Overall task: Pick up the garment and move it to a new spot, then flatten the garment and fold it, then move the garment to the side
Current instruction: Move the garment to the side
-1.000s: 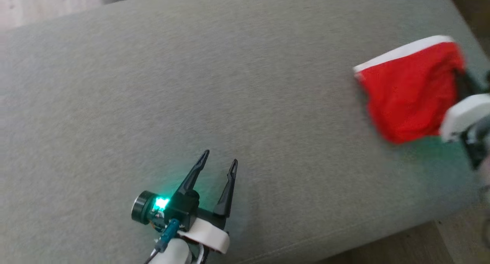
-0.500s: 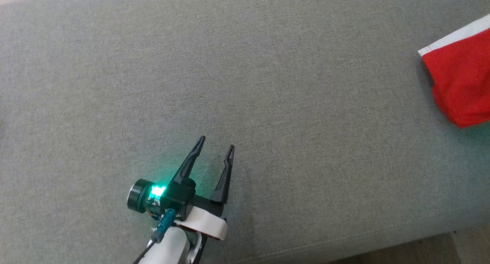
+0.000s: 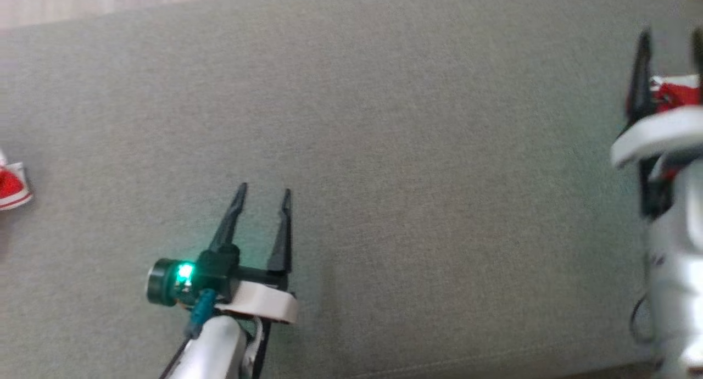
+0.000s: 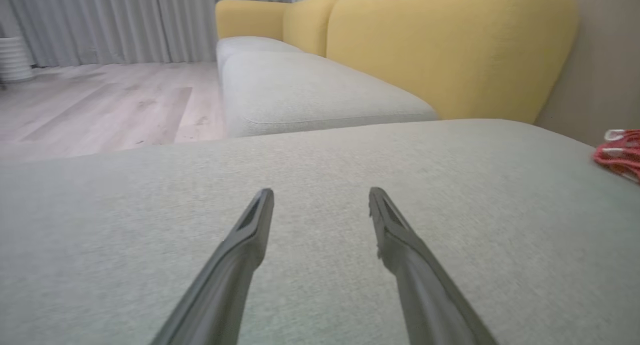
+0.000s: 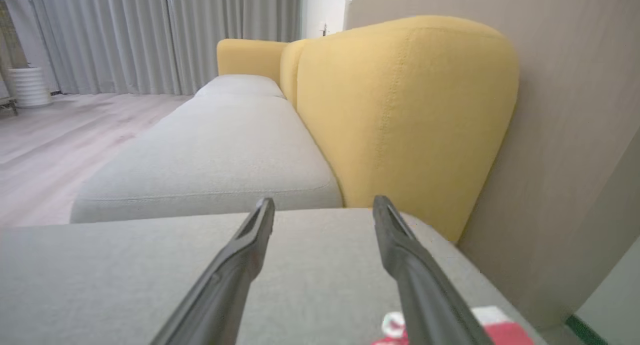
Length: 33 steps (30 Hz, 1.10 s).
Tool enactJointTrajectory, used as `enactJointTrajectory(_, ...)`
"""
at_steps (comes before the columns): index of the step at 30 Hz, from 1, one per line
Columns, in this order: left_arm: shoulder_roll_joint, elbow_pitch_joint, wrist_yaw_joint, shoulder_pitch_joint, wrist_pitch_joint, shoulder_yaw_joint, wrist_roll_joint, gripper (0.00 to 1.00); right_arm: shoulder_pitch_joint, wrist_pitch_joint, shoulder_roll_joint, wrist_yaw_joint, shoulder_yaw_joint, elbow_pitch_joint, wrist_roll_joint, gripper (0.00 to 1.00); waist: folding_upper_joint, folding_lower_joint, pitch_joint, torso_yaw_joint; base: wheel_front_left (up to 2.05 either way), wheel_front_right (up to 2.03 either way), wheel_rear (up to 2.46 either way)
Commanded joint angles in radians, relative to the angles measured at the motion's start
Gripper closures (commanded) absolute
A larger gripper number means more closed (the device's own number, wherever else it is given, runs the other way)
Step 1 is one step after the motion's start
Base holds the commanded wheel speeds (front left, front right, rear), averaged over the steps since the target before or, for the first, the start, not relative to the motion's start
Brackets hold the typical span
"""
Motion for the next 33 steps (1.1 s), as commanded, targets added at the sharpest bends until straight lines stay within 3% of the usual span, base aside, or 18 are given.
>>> enactJointTrajectory(1,0.002,-0.026,0.008,0.005,-0.005,0.057,-0.002,0.0,0.057,-0.011,0.027,0.003,0.044,-0.069,0.028,0.0,0.0,0.0001,-0.031,0.03,0.0,0.0,0.0)
enactJointTrajectory(13,0.002,0.01,0.024,0.047,-0.005,0.169,-0.002,0.0,0.311,-0.011,0.121,0.003,0.141,-0.185,0.094,0.0,0.0,0.0001,-0.091,0.097,0.0,0.0,0.0)
enactJointTrajectory(33,0.002,0.031,0.053,0.153,-0.005,0.235,-0.031,0.0,0.483,-0.011,0.132,0.003,0.224,-0.237,0.204,0.0,0.0,0.0001,-0.22,0.108,0.0,0.0,0.0)
